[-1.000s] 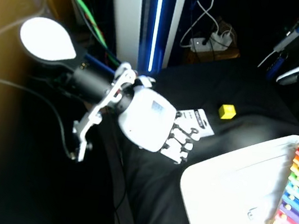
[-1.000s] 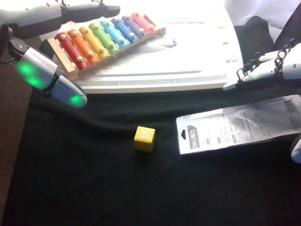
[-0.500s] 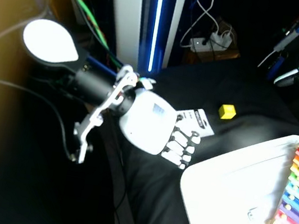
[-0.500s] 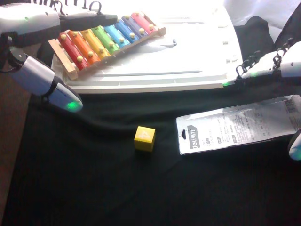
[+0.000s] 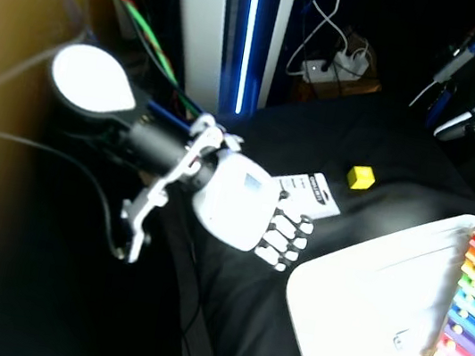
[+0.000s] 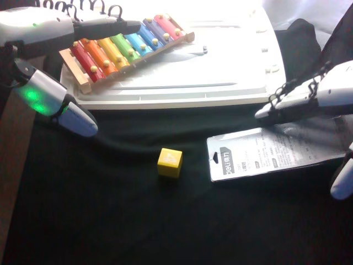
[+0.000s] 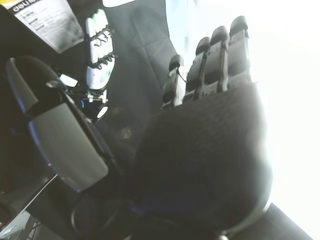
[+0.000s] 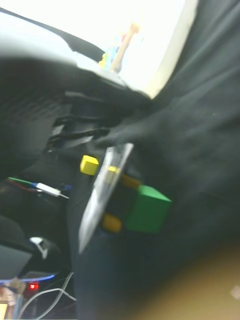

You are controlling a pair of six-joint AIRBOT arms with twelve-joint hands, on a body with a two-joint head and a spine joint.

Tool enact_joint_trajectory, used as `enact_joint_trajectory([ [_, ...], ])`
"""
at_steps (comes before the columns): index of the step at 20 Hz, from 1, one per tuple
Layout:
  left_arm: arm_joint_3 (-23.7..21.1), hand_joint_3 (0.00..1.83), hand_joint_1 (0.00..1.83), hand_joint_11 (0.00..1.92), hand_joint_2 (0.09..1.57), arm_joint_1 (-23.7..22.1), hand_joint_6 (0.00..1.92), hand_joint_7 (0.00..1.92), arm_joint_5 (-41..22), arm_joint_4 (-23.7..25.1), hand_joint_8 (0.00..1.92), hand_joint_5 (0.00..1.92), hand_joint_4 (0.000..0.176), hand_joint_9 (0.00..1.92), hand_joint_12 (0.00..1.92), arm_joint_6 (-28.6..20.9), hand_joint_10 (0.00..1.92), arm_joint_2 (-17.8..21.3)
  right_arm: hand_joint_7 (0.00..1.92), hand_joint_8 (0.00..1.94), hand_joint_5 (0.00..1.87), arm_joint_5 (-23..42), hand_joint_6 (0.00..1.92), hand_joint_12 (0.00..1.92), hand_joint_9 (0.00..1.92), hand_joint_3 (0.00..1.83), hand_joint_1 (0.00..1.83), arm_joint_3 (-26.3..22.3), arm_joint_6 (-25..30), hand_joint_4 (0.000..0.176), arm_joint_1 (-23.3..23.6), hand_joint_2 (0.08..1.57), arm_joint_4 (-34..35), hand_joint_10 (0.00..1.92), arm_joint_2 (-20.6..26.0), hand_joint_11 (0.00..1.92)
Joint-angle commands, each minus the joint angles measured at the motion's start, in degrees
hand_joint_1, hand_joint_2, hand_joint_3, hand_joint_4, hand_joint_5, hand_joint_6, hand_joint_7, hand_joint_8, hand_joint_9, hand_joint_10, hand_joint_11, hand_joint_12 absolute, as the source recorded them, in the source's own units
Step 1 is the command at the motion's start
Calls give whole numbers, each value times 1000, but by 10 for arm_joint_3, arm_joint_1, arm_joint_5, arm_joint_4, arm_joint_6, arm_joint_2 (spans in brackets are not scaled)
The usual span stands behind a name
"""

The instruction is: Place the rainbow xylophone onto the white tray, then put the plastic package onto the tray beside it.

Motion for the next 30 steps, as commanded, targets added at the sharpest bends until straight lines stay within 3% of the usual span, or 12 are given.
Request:
enact_joint_trajectory([
  [1, -1, 0, 810, 0, 650, -3, 0, 0, -41, -23, 0, 0, 176, 0, 0, 2, 0, -3, 139, 5, 82, 6, 5, 107, 166, 1, 595, 4, 4, 0, 3, 566, 28, 5, -1, 252],
  [6, -1, 8, 802, 0, 673, 7, 0, 0, -46, -33, 0, 0, 176, 0, 0, 7, 0, -8, 129, 0, 64, -5, 0, 116, 239, 3, 592, 15, 4, 0, -7, 575, 28, 4, -12, 400],
  [14, 1, 7, 800, 0, 678, 13, 0, 0, -51, -41, 0, 0, 176, 0, 0, 10, 0, -12, 136, 5, 78, -16, 6, 59, 181, 14, 682, 26, 4, 0, -12, 623, 28, 2, -19, 308],
  [20, 1, 5, 804, 0, 679, 16, 0, 0, -54, -44, 0, 0, 176, 0, 0, 10, 0, -13, 271, 6, 227, -20, 6, 166, 404, 1, 846, 40, 4, 0, -20, 651, 28, 21, -31, 576],
  [24, 1, 15, 756, 0, 711, 20, 0, 0, -56, -47, 0, 0, 176, 0, 0, 11, 0, -13, 337, 9, 306, -21, 11, 193, 466, 8, 928, 44, 4, 0, -24, 705, 28, 13, -36, 590],
  [26, 1, 13, 783, 0, 711, 22, 0, 0, -57, -51, 0, 0, 176, 0, 0, 13, 0, -14, 523, 7, 490, -21, 18, 521, 579, 10, 1057, 46, 4, 0, -25, 817, 27, 4, -39, 472],
  [27, 1, 12, 786, 0, 712, 24, 0, 0, -58, -54, 0, 0, 161, 0, 0, 14, 0, -15, 585, 5, 544, -21, 10, 673, 616, 4, 1106, 47, 4, 0, -25, 872, 27, 4, -40, 406],
  [28, 1, 10, 769, 0, 710, 26, 0, 0, -59, -56, 0, 0, 149, 0, 0, 16, 0, -16, 748, 13, 678, -21, 7, 1089, 757, 3, 1197, 48, 4, 0, -25, 970, 27, 33, -41, 396],
  [29, 1, 10, 769, 0, 710, 26, 0, 0, -59, -56, 0, 0, 149, 0, 0, 16, 0, -16, 748, 13, 678, -21, 7, 1089, 757, 3, 1197, 48, 4, 0, -25, 970, 27, 33, -41, 396],
  [30, 1, 16, 762, 0, 726, 27, 0, 0, -59, -57, 0, 0, 156, 0, 0, 16, 0, -16, 860, 39, 748, -21, 12, 1345, 950, 2, 1258, 49, 4, 0, -25, 985, 27, 143, -41, 613],
])
